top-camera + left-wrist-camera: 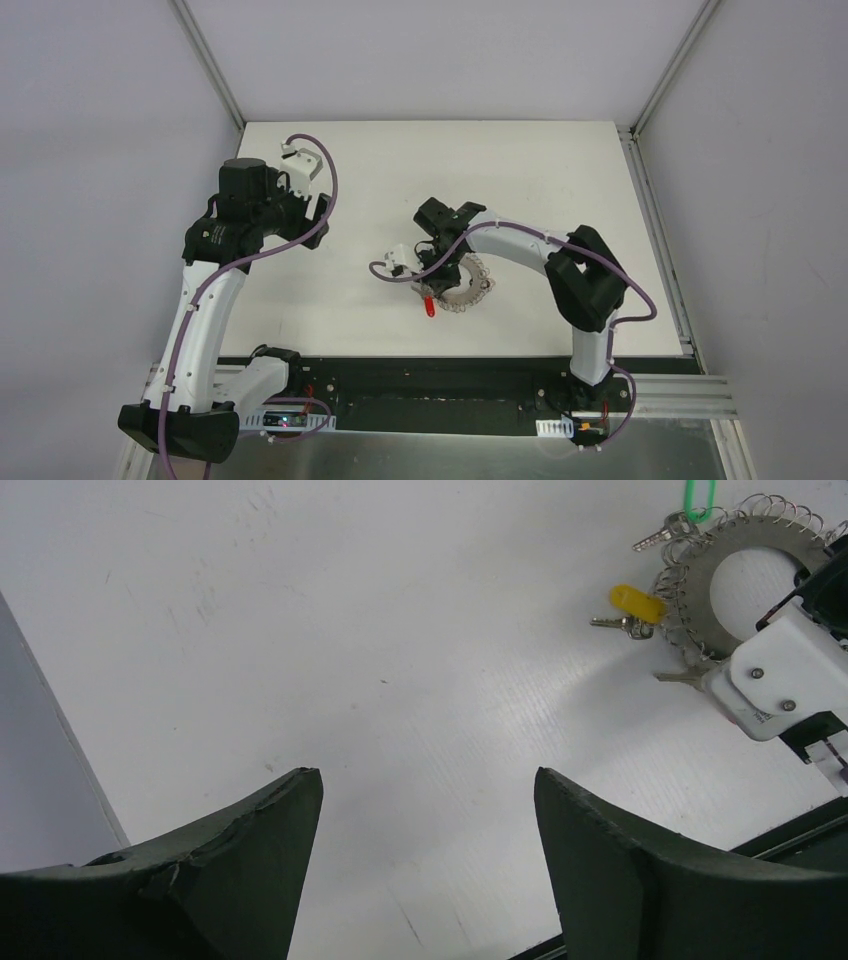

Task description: Put the keys on the keyring

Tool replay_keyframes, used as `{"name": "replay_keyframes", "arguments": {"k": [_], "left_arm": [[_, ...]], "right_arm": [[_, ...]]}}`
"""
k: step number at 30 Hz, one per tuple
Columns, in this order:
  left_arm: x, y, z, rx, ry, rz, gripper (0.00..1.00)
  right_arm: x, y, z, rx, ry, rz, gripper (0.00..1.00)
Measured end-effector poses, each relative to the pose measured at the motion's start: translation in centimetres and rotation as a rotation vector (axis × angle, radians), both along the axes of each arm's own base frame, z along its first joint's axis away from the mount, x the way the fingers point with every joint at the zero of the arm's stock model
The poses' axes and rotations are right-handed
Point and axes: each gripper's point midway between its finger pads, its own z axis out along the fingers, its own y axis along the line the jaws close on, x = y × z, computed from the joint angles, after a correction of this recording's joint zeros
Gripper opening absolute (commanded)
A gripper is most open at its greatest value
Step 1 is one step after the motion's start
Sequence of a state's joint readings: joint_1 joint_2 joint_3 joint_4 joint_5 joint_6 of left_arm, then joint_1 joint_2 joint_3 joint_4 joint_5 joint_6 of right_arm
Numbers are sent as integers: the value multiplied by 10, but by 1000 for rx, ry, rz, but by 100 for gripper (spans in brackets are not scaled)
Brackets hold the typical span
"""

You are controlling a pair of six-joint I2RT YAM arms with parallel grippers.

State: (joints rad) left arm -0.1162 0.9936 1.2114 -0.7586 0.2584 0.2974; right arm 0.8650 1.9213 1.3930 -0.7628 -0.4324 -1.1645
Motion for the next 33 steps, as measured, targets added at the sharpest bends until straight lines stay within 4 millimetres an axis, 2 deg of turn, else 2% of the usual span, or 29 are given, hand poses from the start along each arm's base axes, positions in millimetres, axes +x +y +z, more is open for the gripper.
{"name": "replay_keyframes", "arguments": {"k": [11, 17, 25, 33], "left_arm": [[0, -6, -2, -25, 14, -24, 72], [6, -18, -8, -71, 59, -56, 71], [10, -47, -12, -177, 100, -183, 66], [6, -88, 2, -258, 85, -371, 65]], "right_arm": [[10, 5, 31, 60, -47, -107, 0], [16, 1, 48, 81, -67, -172, 0], [25, -5, 80, 144, -85, -271, 0], [34, -8, 121, 247, -91, -350, 0]]}}
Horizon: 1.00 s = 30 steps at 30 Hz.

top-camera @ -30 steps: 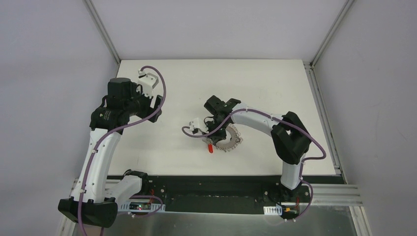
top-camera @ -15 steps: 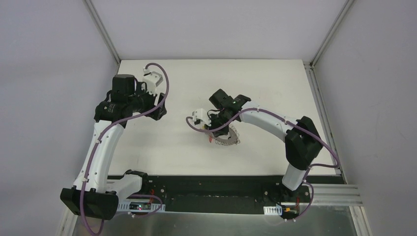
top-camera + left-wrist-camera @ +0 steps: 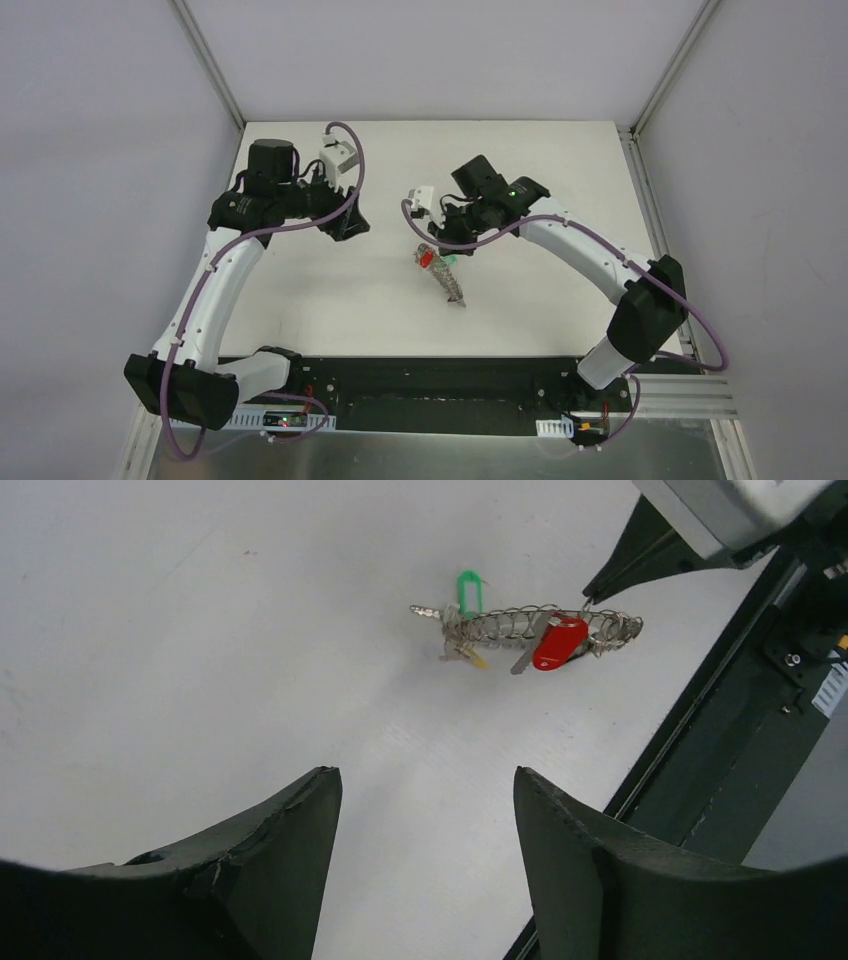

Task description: Put the keys on the keyring

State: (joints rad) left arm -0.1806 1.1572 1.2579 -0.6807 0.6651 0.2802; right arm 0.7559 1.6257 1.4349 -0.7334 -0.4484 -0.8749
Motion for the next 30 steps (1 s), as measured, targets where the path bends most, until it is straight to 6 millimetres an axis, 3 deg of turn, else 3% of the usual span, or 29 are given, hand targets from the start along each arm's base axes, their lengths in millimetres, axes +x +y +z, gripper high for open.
{"name": "replay_keyframes", "arguments": {"k": [10, 21, 30], "left_arm": [[-23, -61, 22, -44, -107, -291, 62], [-22, -104, 25, -82, -172, -452, 52], [-20, -132, 27, -52, -232, -584, 55]], "right_arm": [[6, -1, 54, 153, 1, -26, 0], [0, 0, 87, 282, 111, -48, 0], [-11, 2, 101, 335, 172, -15, 0]]}}
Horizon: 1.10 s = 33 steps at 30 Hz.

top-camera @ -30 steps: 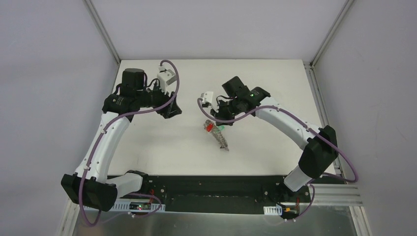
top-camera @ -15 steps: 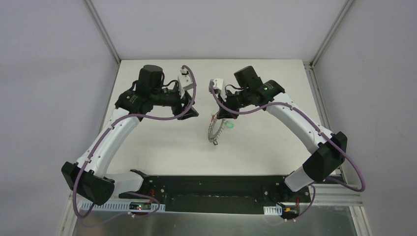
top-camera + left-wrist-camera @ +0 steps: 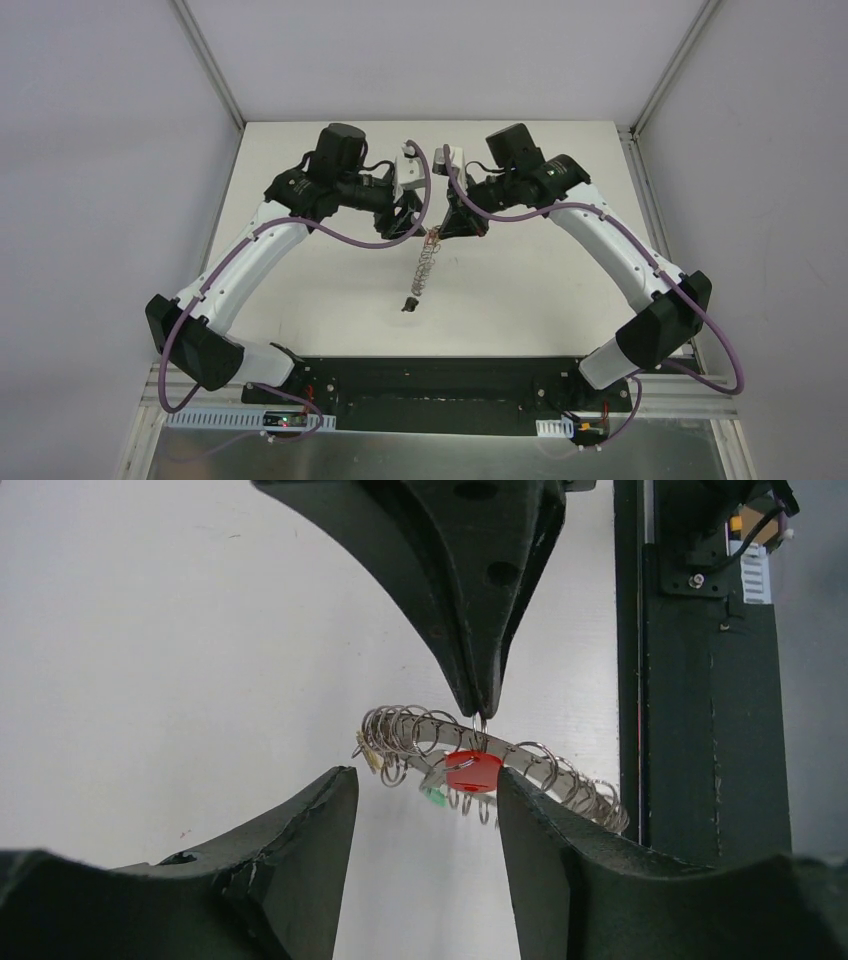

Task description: Put the keys on the keyring

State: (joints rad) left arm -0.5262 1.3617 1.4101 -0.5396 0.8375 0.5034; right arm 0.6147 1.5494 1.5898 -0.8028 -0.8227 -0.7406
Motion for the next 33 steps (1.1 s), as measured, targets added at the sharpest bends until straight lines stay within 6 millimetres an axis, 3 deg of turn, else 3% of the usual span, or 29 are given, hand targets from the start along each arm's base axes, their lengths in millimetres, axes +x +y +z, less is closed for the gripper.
{"name": "replay_keyframes", "arguments": {"k": [8, 16, 22, 33], "left_arm": [[-18, -4, -5, 59, -94, -141, 55], [-21, -10, -11, 98, -143, -228, 46], [-28, -19, -10, 111, -175, -294, 31], [-33, -15, -16, 146, -193, -331, 5]], "right_arm": [[-8, -2, 4, 29, 49, 29, 0], [-11, -3, 9, 65, 74, 47, 0], [-15, -4, 10, 72, 94, 59, 0], [-14, -9, 9, 70, 109, 52, 0]]}}
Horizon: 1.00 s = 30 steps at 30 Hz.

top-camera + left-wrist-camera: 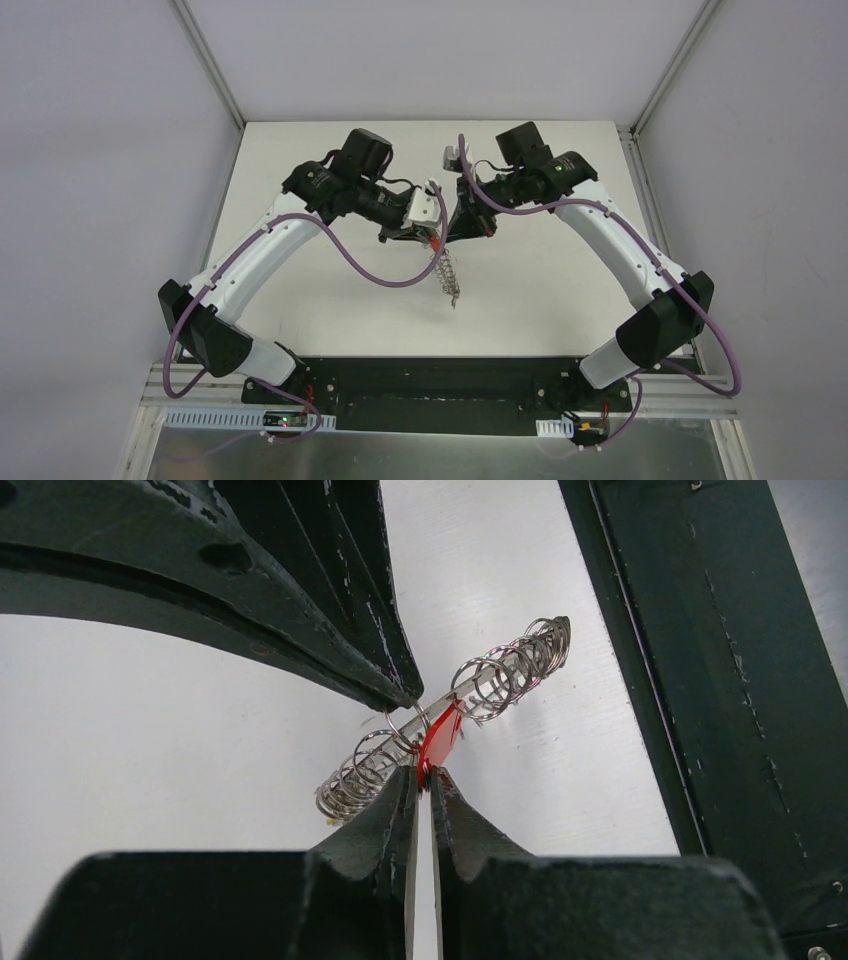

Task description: Put the keys on the keyring

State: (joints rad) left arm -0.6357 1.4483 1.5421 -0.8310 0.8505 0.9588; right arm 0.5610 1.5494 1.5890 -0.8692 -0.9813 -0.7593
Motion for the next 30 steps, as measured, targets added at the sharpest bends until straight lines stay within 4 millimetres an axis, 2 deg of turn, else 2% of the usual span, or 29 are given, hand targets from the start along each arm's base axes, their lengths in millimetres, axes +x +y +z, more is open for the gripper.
{"name": "replay_keyframes", "arguments": {"k": [2, 16, 23, 27, 30], "left_arm": [[0, 1, -1, 4, -2, 0, 0], [-2, 1, -9, 57, -59, -23, 0], [1, 5, -15, 99, -130, -51, 18], [0, 15, -22, 152, -149, -61, 29], [-3, 22, -25, 185, -157, -69, 33]], "right_arm": [[0, 0, 0, 0, 0, -2, 0], [2, 0, -8, -7, 35, -22, 0], [3, 0, -11, -8, 43, -28, 0], [3, 0, -15, -9, 48, -33, 0], [4, 0, -17, -13, 56, -39, 0]]}}
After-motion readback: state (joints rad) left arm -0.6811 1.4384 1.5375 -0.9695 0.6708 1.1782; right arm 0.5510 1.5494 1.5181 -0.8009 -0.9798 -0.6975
